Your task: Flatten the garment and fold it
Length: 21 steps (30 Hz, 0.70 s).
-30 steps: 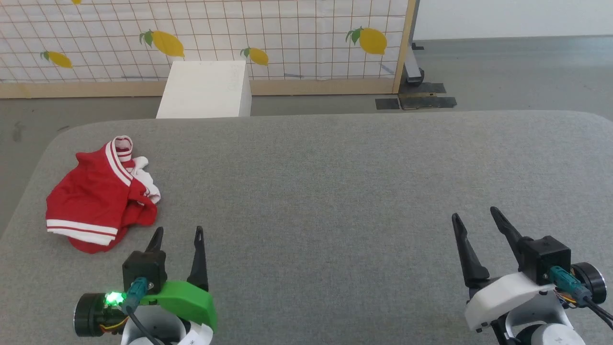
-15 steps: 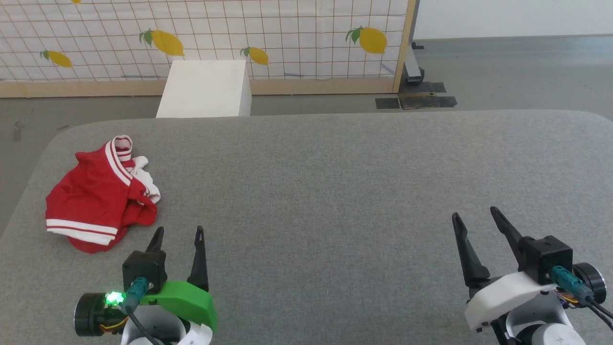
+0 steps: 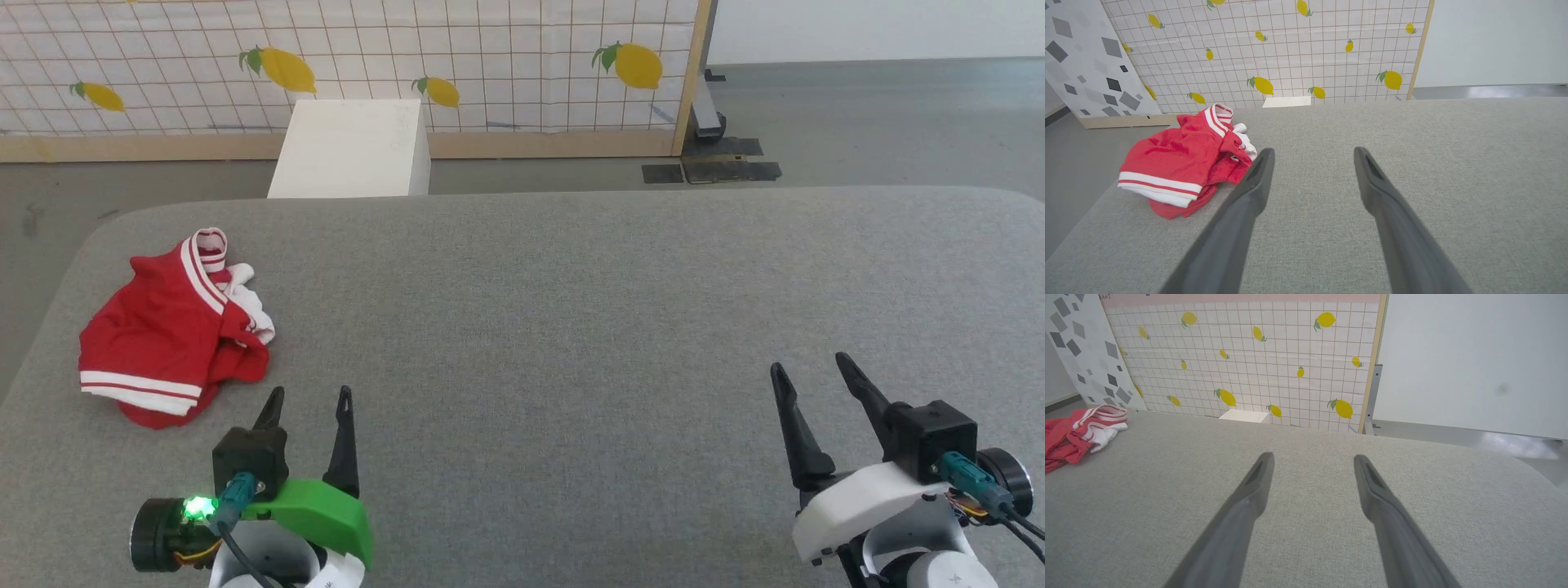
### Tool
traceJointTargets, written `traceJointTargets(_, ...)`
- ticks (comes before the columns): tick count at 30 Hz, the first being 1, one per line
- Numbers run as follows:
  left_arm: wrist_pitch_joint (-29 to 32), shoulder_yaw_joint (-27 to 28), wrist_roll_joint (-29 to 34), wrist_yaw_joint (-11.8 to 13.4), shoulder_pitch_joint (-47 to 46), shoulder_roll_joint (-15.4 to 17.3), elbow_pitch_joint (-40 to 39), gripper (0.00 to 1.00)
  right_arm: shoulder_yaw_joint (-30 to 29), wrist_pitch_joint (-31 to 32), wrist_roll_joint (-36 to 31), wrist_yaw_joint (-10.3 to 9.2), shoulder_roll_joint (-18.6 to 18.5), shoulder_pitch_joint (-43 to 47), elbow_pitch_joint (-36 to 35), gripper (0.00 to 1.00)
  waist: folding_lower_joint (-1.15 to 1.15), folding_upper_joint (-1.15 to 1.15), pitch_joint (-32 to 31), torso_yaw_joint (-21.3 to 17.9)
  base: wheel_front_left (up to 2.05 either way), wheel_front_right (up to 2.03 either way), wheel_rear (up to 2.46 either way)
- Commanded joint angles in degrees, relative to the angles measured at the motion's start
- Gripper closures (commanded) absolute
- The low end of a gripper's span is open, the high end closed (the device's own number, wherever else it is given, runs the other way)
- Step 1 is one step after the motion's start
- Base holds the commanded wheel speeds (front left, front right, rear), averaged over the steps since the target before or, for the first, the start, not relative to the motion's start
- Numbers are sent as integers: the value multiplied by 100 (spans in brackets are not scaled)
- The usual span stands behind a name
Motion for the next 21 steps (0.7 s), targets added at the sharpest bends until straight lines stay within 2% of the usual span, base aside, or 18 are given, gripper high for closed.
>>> traceJointTargets(1, 31, -11, -51, 30, -54, 53, 8, 0, 1, 14, 46, -4, 9, -84, -50, 0, -1, 0, 5, 5, 0, 0, 0)
traceJointTargets(10, 27, -47, -77, 54, -96, 105, 18, 0, 127, 38, 151, -4, -7, -49, -82, 0, -1, 0, 22, 155, 0, 0, 0)
traceJointTargets(21, -24, -97, -65, 103, -168, 213, 79, 0, 232, 95, 297, -5, -14, 87, -148, 0, -1, 0, -23, 752, 0, 0, 0)
